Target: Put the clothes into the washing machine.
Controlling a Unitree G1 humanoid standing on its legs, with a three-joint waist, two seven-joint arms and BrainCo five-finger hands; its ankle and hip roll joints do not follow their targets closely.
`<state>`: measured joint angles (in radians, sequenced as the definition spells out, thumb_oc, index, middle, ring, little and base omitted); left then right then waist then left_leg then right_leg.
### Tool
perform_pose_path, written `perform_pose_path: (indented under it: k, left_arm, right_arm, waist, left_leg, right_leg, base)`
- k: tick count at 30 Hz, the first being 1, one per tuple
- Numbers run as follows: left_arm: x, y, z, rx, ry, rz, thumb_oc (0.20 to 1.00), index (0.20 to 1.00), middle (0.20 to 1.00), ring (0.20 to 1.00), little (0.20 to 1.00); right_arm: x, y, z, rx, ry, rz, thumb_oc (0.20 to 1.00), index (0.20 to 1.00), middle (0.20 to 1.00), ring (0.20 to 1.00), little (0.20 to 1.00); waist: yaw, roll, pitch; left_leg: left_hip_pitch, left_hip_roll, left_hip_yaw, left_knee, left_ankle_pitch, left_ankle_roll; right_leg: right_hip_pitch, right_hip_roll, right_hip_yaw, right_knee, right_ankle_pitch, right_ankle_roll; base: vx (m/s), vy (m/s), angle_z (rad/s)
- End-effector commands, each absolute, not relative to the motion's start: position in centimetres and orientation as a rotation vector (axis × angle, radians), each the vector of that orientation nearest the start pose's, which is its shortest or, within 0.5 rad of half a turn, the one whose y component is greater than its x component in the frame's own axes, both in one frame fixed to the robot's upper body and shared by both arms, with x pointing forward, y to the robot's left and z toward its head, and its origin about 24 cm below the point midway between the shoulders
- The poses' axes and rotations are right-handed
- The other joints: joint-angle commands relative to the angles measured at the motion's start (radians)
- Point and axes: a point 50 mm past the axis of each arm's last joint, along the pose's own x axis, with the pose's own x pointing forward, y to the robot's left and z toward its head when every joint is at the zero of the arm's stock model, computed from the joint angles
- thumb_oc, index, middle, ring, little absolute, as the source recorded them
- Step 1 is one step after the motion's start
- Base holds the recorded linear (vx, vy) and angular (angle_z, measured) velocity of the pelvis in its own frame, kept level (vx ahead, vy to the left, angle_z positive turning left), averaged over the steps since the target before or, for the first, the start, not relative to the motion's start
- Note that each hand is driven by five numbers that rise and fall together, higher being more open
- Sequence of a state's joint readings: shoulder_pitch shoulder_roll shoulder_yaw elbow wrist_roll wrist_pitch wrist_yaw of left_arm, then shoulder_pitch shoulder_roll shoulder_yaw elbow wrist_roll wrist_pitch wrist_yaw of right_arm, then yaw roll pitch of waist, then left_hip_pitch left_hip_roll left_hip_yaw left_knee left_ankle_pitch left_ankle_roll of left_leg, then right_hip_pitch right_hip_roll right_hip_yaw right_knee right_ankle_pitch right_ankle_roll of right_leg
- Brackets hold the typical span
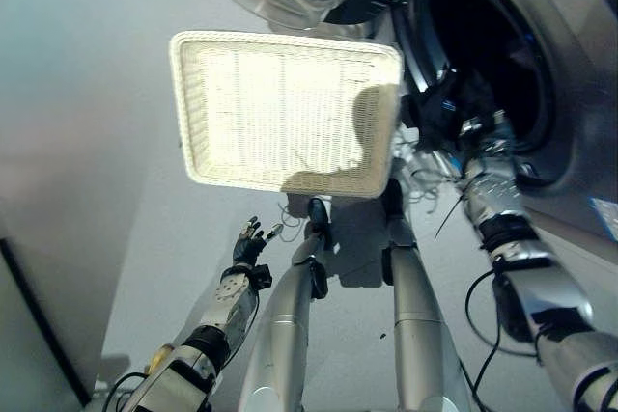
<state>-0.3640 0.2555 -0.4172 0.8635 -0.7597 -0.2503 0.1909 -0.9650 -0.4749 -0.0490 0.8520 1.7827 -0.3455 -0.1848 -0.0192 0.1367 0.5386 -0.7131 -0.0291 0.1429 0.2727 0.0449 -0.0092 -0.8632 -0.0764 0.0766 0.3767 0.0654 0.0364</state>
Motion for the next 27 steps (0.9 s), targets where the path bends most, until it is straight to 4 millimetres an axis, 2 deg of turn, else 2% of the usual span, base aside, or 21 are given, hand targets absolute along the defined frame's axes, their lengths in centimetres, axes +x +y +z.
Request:
perform_pose_path:
  k: [1, 2, 3, 5, 6, 7, 8, 11, 12, 14, 15, 16, 17, 19, 20, 22, 23, 24, 25, 26, 27]
  left_arm:
    - [27.3, 17.3, -5.1, -0.212, 0.388, 0.132, 1.000, 1.000, 1.000, 1.000, 1.000]
    - [27.1, 17.4, -5.1, -0.210, 0.389, 0.128, 1.000, 1.000, 1.000, 1.000, 1.000]
    - [26.9, 17.6, -5.2, -0.204, 0.392, 0.121, 1.000, 1.000, 1.000, 1.000, 1.000]
    - [26.5, 17.8, -5.3, -0.198, 0.393, 0.115, 1.000, 1.000, 1.000, 1.000, 1.000]
    - [26.5, 18.0, -5.2, -0.192, 0.391, 0.109, 1.000, 1.000, 1.000, 1.000, 1.000]
    - [26.4, 18.1, -5.2, -0.192, 0.391, 0.107, 1.000, 1.000, 1.000, 1.000, 1.000]
    - [26.3, 18.1, -5.1, -0.200, 0.389, 0.101, 1.000, 1.000, 1.000, 1.000, 1.000]
    - [26.0, 17.9, -5.2, -0.218, 0.386, 0.088, 1.000, 1.000, 1.000, 1.000, 1.000]
    - [26.0, 17.7, -5.2, -0.228, 0.387, 0.086, 1.000, 1.000, 1.000, 1.000, 1.000]
    - [25.9, 17.7, -5.1, -0.245, 0.386, 0.083, 1.000, 1.000, 1.000, 1.000, 1.000]
    - [25.8, 17.8, -5.2, -0.250, 0.385, 0.079, 1.000, 1.000, 1.000, 1.000, 1.000]
    - [25.8, 17.9, -5.2, -0.255, 0.384, 0.069, 1.000, 1.000, 1.000, 1.000, 1.000]
    - [25.7, 17.9, -5.2, -0.254, 0.383, 0.065, 1.000, 1.000, 1.000, 1.000, 1.000]
    - [25.8, 17.9, -5.1, -0.252, 0.381, 0.053, 1.000, 1.000, 1.000, 1.000, 1.000]
    - [25.9, 18.0, -5.0, -0.248, 0.380, 0.047, 1.000, 1.000, 1.000, 1.000, 1.000]
    - [26.0, 18.0, -4.8, -0.244, 0.383, 0.044, 1.000, 1.000, 1.000, 1.000, 1.000]
    - [26.1, 18.2, -4.7, -0.236, 0.384, 0.041, 1.000, 1.000, 1.000, 1.000, 1.000]
    - [26.2, 18.3, -4.6, -0.233, 0.387, 0.040, 1.000, 1.000, 1.000, 1.000, 1.000]
    - [26.3, 18.3, -4.6, -0.232, 0.388, 0.041, 1.000, 1.000, 1.000, 1.000, 1.000]
    - [26.5, 18.4, -4.4, -0.228, 0.392, 0.041, 1.000, 1.000, 1.000, 1.000, 1.000]
    - [26.6, 18.4, -4.4, -0.226, 0.393, 0.042, 1.000, 1.000, 1.000, 1.000, 1.000]
  right_arm:
    - [37.1, -31.6, 25.8, 1.428, -0.689, -0.365, 0.200, 0.200, 0.200, 0.200, 0.200]
    - [36.7, -32.0, 26.8, 1.430, -0.733, -0.366, 0.200, 0.200, 0.200, 0.200, 0.200]
    - [35.7, -33.0, 28.6, 1.453, -0.878, -0.359, 0.200, 0.200, 0.200, 0.200, 0.200]
    - [33.8, -34.4, 30.5, 1.423, -1.078, -0.400, 0.200, 0.200, 0.200, 0.200, 0.200]
    - [31.9, -35.4, 31.6, 1.334, -1.189, -0.542, 0.200, 0.200, 0.200, 0.200, 0.200]
    - [31.2, -35.6, 32.0, 1.309, -1.225, -0.601, 0.200, 0.200, 0.200, 0.200, 0.200]
    - [28.8, -35.6, 34.5, 1.298, -1.376, -0.701, 0.200, 0.200, 0.200, 0.200, 0.200]
    - [24.1, -35.8, 37.1, 1.182, -1.636, -1.000, 0.200, 0.200, 0.200, 0.200, 0.200]
    - [23.4, -34.9, 37.7, 1.160, -1.671, -1.065, 0.200, 0.200, 0.200, 0.200, 0.200]
    - [22.5, -34.2, 37.3, 1.178, -1.707, -1.233, 0.200, 0.200, 0.200, 0.200, 0.200]
    - [22.4, -34.7, 36.7, 1.220, -1.688, -1.305, 0.200, 0.200, 0.200, 0.200, 0.200]
    - [22.3, -36.2, 35.1, 1.325, -1.624, -1.378, 0.200, 0.200, 0.200, 0.200, 0.200]
    - [22.3, -36.6, 34.7, 1.354, -1.605, -1.399, 0.200, 0.200, 0.200, 0.200, 0.200]
    - [23.0, -37.7, 32.5, 1.532, -1.480, -1.463, 0.200, 0.200, 0.200, 0.200, 0.200]
    - [23.6, -38.3, 30.6, 1.673, -1.375, -1.503, 0.200, 0.200, 0.200, 0.200, 0.200]
    - [24.9, -39.2, 28.3, 1.852, -1.215, -1.440, 0.200, 0.200, 0.200, 0.200, 0.200]
    - [25.8, -39.8, 26.7, 1.874, -1.124, -1.413, 0.200, 0.200, 0.200, 0.200, 0.200]
    - [27.0, -40.0, 25.9, 1.919, -1.066, -1.294, 0.200, 0.200, 0.200, 0.200, 0.200]
    - [27.5, -40.4, 25.2, 1.932, -1.050, -1.257, 0.200, 0.200, 0.200, 0.200, 0.200]
    - [29.6, -39.5, 24.2, 1.936, -0.924, -1.101, 1.000, 1.000, 1.000, 1.000, 1.000]
    - [30.3, -38.7, 24.2, 1.937, -0.888, -1.040, 1.000, 1.000, 1.000, 1.000, 1.000]
  waist:
    - [-0.012, 0.101, -0.019]
    - [-0.009, 0.104, -0.019]
    - [-0.006, 0.108, -0.019]
    - [-0.007, 0.110, -0.019]
    - [-0.008, 0.109, -0.019]
    - [-0.009, 0.108, -0.019]
    - [-0.010, 0.112, -0.019]
    - [-0.020, 0.121, -0.019]
    - [-0.022, 0.123, -0.019]
    - [-0.028, 0.123, -0.019]
    - [-0.032, 0.124, -0.019]
    - [-0.033, 0.125, -0.019]
    - [-0.033, 0.125, -0.019]
    - [-0.029, 0.128, -0.019]
    - [-0.026, 0.131, -0.019]
    - [-0.023, 0.133, -0.019]
    - [-0.019, 0.133, -0.019]
    - [-0.017, 0.134, -0.019]
    - [-0.017, 0.133, -0.019]
    - [-0.015, 0.136, -0.019]
    - [-0.015, 0.136, -0.019]
  left_leg:
    - [-0.032, -0.047, -0.045, 0.082, -0.068, -0.030]
    - [-0.034, -0.045, -0.045, 0.086, -0.069, -0.031]
    - [-0.036, -0.040, -0.045, 0.091, -0.072, -0.031]
    - [-0.039, -0.036, -0.050, 0.096, -0.076, -0.030]
    - [-0.040, -0.036, -0.054, 0.099, -0.076, -0.030]
    - [-0.040, -0.036, -0.055, 0.099, -0.075, -0.030]
    - [-0.039, -0.034, -0.051, 0.092, -0.067, -0.033]
    - [-0.032, -0.031, -0.046, 0.077, -0.059, -0.040]
    - [-0.034, -0.028, -0.044, 0.081, -0.060, -0.041]
    - [-0.036, -0.024, -0.039, 0.091, -0.065, -0.045]
    - [-0.038, -0.022, -0.036, 0.095, -0.067, -0.047]
    - [-0.042, -0.019, -0.034, 0.100, -0.067, -0.048]
    - [-0.042, -0.020, -0.033, 0.100, -0.067, -0.048]
    - [-0.044, -0.019, -0.033, 0.100, -0.066, -0.051]
    - [-0.045, -0.018, -0.030, 0.098, -0.063, -0.051]
    - [-0.046, -0.017, -0.031, 0.094, -0.059, -0.049]
    - [-0.046, -0.016, -0.031, 0.085, -0.055, -0.047]
    - [-0.048, -0.013, -0.029, 0.087, -0.054, -0.047]
    - [-0.049, -0.013, -0.029, 0.088, -0.054, -0.047]
    - [-0.051, -0.013, -0.030, 0.087, -0.051, -0.049]
    - [-0.052, -0.012, -0.030, 0.085, -0.049, -0.047]
  right_leg:
    - [-0.013, 0.045, -0.134, 0.120, -0.154, -0.026]
    - [-0.016, 0.044, -0.137, 0.127, -0.159, -0.028]
    - [-0.021, 0.045, -0.141, 0.141, -0.169, -0.030]
    - [-0.026, 0.050, -0.141, 0.161, -0.180, -0.029]
    - [-0.028, 0.052, -0.141, 0.166, -0.182, -0.028]
    - [-0.028, 0.053, -0.141, 0.166, -0.181, -0.028]
    - [-0.031, 0.056, -0.142, 0.162, -0.177, -0.030]
    - [-0.031, 0.056, -0.139, 0.151, -0.174, -0.029]
    - [-0.034, 0.054, -0.138, 0.151, -0.173, -0.029]
    - [-0.039, 0.048, -0.137, 0.157, -0.175, -0.028]
    - [-0.040, 0.044, -0.136, 0.160, -0.177, -0.027]
    - [-0.044, 0.040, -0.134, 0.162, -0.179, -0.027]
    - [-0.043, 0.039, -0.134, 0.162, -0.179, -0.026]
    - [-0.041, 0.031, -0.138, 0.159, -0.176, -0.024]
    - [-0.040, 0.029, -0.141, 0.157, -0.175, -0.023]
    - [-0.038, 0.028, -0.141, 0.154, -0.173, -0.024]
    - [-0.036, 0.029, -0.143, 0.149, -0.171, -0.025]
    - [-0.037, 0.028, -0.144, 0.153, -0.173, -0.027]
    - [-0.038, 0.029, -0.144, 0.154, -0.173, -0.027]
    - [-0.038, 0.032, -0.142, 0.161, -0.178, -0.029]
    - [-0.040, 0.036, -0.141, 0.164, -0.180, -0.031]
  base:
    - [0.05, -0.082, 0.13]
    - [0.05, -0.085, 0.12]
    - [0.05, -0.070, 0.10]
    - [0.05, -0.111, 0.04]
    - [0.04, -0.111, 0.03]
    - [0.05, -0.049, 0.08]
    - [0.03, 0.020, 0.08]
    - [0.02, 0.067, -0.06]
    - [0.04, 0.080, -0.14]
    - [0.04, 0.074, -0.18]
    - [0.03, 0.041, -0.18]
    - [0.02, 0.015, -0.14]
    - [0.01, -0.005, -0.19]
    - [0.00, -0.024, -0.11]
    - [0.00, -0.033, -0.01]
    - [0.00, -0.054, 0.08]
    - [-0.01, -0.063, 0.19]
    - [-0.01, -0.047, 0.18]
    - [-0.01, -0.040, 0.19]
    - [-0.01, -0.038, 0.18]
    - [-0.02, -0.053, 0.17]
